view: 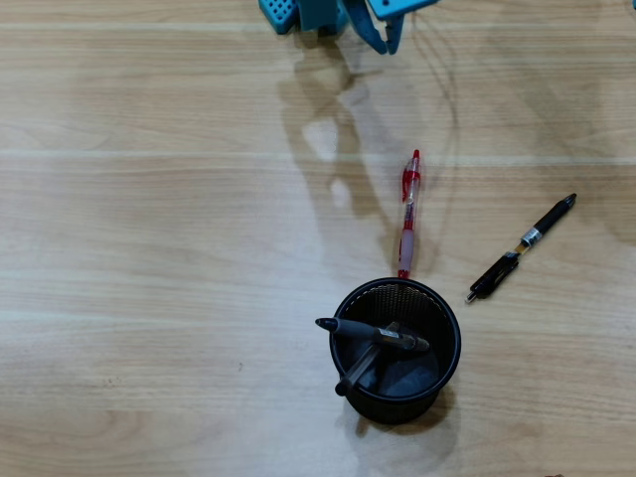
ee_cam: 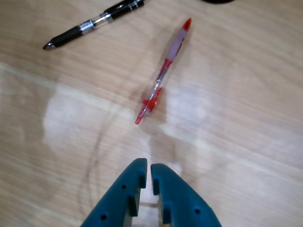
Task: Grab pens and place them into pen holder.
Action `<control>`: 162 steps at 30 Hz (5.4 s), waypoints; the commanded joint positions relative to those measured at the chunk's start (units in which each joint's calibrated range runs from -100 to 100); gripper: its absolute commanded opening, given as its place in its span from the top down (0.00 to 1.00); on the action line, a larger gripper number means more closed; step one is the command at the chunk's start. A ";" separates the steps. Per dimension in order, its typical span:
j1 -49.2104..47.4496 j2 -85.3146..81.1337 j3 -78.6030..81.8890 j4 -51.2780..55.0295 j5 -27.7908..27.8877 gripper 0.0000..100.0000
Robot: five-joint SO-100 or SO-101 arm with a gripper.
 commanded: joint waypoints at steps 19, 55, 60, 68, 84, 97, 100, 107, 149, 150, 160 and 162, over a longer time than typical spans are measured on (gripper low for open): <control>-3.78 43.41 -35.93 -0.42 -6.12 0.98; -0.15 65.25 -44.04 -1.37 -5.76 0.86; -0.69 67.77 -44.67 -1.37 -6.07 0.86; -2.15 70.04 -44.58 -1.46 -6.12 0.87; -0.78 63.06 -50.98 -0.42 -5.87 0.98; 1.30 38.20 -51.16 10.94 -5.87 0.98; 1.21 36.86 -51.16 10.51 -5.76 0.98; 0.21 37.19 -50.26 -11.53 -5.66 0.98; 10.20 64.83 -40.80 -77.56 -1.85 0.98; 10.11 65.16 -40.80 -77.65 -1.85 0.98; 9.20 65.08 -40.62 -76.88 -1.55 0.88; 8.75 65.00 -40.62 -76.79 -1.55 0.86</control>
